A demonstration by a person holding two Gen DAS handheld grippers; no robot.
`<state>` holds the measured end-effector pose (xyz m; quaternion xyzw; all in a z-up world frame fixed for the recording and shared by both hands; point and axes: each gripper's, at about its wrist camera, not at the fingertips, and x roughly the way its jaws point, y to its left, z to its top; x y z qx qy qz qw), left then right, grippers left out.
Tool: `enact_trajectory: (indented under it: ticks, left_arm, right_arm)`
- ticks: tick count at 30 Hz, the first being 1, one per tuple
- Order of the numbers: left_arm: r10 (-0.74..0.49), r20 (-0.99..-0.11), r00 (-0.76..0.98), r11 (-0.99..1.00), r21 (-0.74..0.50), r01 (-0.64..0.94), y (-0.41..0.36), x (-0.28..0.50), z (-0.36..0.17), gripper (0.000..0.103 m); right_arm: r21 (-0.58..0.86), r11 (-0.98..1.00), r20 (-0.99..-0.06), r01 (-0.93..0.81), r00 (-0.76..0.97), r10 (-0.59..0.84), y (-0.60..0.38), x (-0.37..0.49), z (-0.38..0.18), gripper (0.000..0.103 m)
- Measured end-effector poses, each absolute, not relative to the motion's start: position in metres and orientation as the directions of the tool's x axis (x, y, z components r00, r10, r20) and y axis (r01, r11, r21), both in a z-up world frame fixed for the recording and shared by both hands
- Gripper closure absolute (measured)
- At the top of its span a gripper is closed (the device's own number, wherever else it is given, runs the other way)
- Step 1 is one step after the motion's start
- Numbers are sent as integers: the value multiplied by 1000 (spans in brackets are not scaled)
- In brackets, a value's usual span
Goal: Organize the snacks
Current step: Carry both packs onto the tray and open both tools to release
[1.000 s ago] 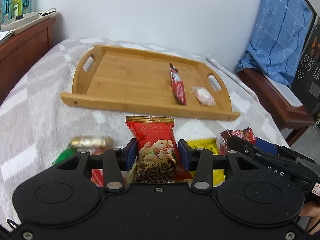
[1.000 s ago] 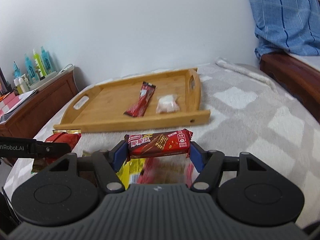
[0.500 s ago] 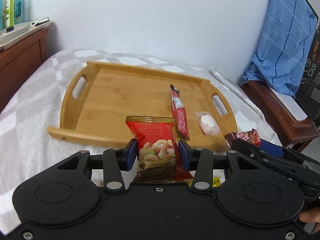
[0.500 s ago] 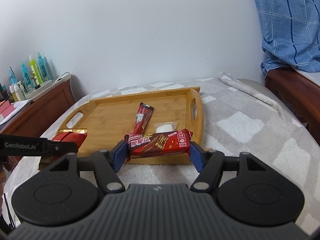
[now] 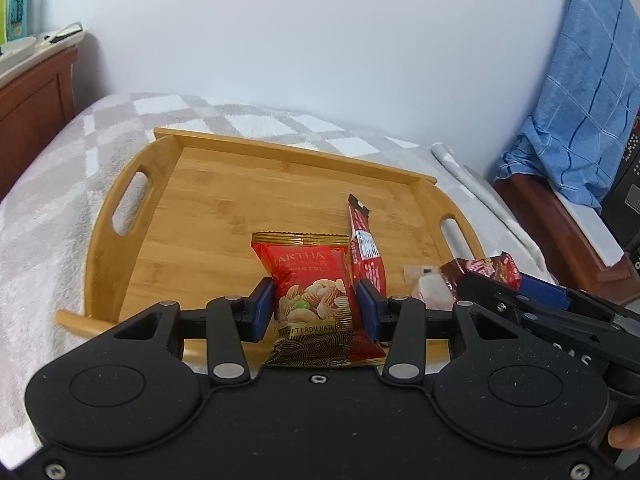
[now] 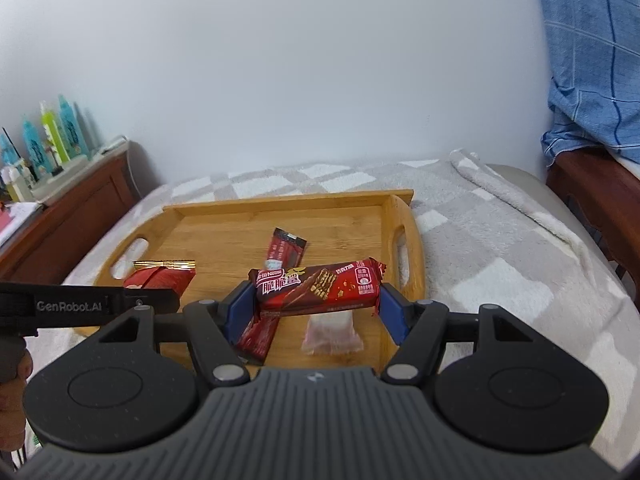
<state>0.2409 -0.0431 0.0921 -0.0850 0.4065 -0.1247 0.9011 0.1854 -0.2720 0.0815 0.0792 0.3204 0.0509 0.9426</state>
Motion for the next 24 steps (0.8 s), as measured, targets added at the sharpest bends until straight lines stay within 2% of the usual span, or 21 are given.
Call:
enact_trajectory:
  ticks: [14, 24]
  left_arm:
    - [-283, -739, 612, 958, -243, 149, -53, 280, 64, 61]
    - [-273, -739, 616, 962, -220, 163, -61, 286, 54, 61]
  right_arm:
    - [178, 984, -726, 1, 675, 131, -277, 263, 56, 35]
    - [189, 981, -750, 31, 649, 124, -276, 282, 45, 35]
